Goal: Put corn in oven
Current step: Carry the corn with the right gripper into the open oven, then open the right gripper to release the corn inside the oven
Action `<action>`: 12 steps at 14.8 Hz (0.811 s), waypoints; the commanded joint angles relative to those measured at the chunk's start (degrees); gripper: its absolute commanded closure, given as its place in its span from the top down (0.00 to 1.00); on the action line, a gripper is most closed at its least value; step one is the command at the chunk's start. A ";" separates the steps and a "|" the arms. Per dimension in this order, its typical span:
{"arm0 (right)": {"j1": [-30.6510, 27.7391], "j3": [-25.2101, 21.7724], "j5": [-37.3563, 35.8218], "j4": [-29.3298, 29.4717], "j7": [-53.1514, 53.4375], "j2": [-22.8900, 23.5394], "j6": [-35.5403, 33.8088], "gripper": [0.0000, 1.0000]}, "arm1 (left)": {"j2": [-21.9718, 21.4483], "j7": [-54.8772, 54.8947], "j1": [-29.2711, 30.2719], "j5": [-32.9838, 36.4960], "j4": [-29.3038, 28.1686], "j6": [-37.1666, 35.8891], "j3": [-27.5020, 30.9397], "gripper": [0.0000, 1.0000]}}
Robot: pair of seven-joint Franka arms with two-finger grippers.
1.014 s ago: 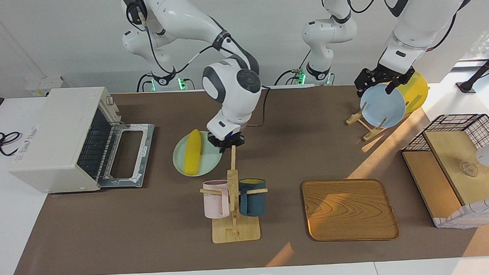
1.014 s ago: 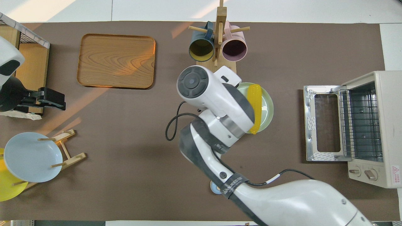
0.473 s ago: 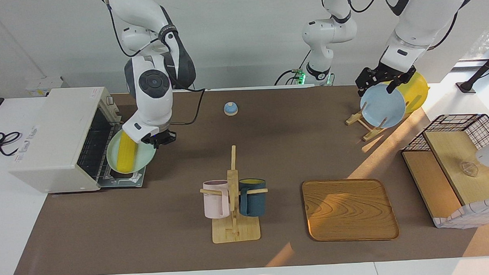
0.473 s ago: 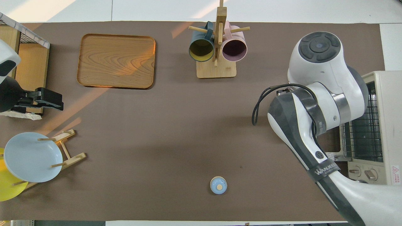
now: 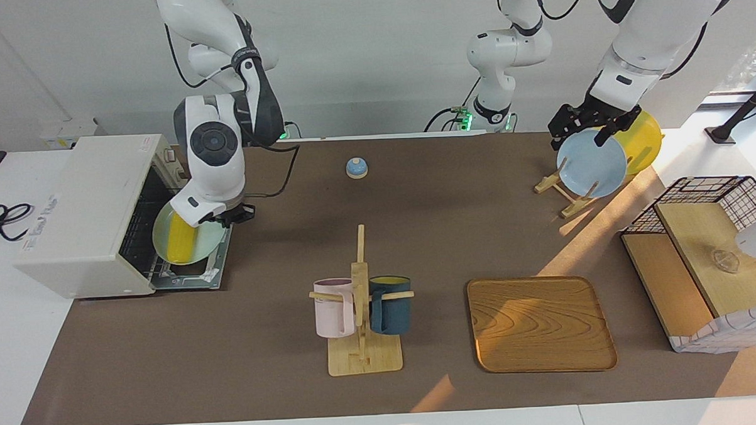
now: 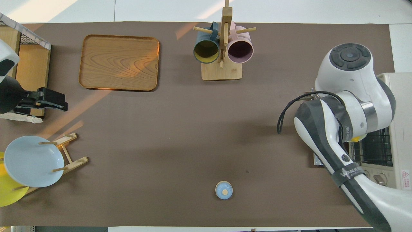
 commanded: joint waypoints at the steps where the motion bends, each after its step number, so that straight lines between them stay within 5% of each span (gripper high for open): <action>1: -6.00 0.78 -0.72 -3.57 -6.41 -2.77 0.74 0.00 | -1.10 1.05 0.74 -1.27 -1.71 1.10 -0.11 1.00; 7: -11.29 0.87 -0.54 -9.61 -8.99 -4.70 3.71 0.00 | -1.19 0.70 0.13 -1.27 -1.71 1.19 -0.02 1.00; 9: -12.52 0.95 -0.28 -11.82 -9.33 -5.32 6.26 0.38 | -1.19 0.61 0.74 -1.27 -1.71 0.58 0.07 1.00; 10: -13.05 0.95 -0.10 -12.44 -9.42 -5.49 7.23 0.47 | -1.19 0.61 0.92 -1.27 -1.71 0.66 0.07 1.00; 12: -12.97 0.95 -0.01 -12.53 -9.34 -5.50 7.86 0.47 | -1.19 0.61 1.01 -1.27 -1.71 0.66 0.07 1.00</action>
